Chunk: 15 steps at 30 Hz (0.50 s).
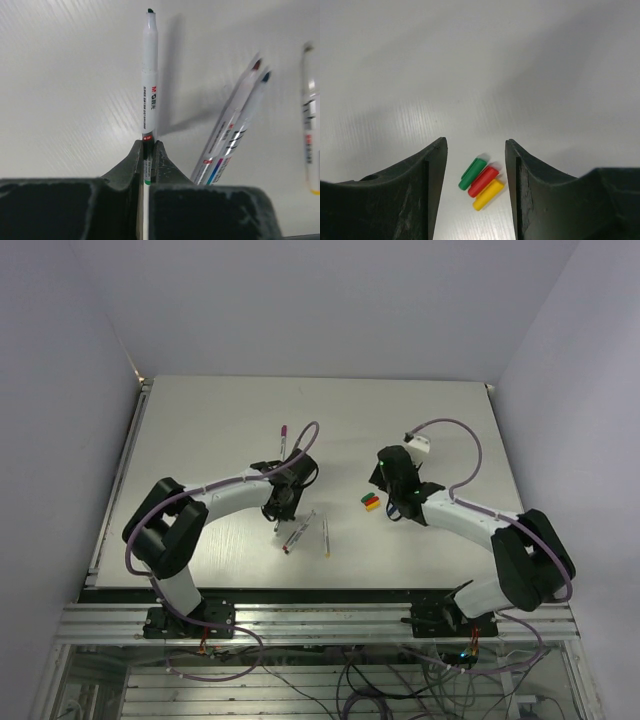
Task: Insert the pens into the pen caps
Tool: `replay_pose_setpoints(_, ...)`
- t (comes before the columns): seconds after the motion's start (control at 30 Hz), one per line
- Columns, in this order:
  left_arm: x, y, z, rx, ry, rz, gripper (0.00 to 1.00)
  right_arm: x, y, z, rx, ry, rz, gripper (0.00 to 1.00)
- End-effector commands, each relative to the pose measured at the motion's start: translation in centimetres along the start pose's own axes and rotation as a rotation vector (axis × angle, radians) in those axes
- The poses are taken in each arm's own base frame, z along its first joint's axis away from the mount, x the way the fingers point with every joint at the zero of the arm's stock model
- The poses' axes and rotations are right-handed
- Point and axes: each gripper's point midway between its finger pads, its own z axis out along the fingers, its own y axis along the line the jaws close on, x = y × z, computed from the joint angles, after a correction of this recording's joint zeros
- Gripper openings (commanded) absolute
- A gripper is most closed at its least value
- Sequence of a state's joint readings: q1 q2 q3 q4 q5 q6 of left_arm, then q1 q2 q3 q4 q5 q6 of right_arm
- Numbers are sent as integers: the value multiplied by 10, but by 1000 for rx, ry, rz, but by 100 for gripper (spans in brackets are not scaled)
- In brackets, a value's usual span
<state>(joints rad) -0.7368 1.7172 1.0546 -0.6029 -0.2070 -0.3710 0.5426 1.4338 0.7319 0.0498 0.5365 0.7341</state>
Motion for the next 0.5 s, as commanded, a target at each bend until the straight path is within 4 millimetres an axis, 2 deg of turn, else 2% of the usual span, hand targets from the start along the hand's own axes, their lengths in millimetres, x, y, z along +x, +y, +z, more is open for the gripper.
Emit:
replay_pose_setpoints(0.0,-49,-8,-22,26,-181,-59,7,14,13,1,-1,63,-11,49)
replay_pose_setpoints(0.1,-55,-6,-23,23,-202,-72,7,25,17,6,4,105,-10,49)
replay_pose_setpoints(0.47,-48,4,-16,13,-184,-81,7,56,26,11,13,199,-24,49)
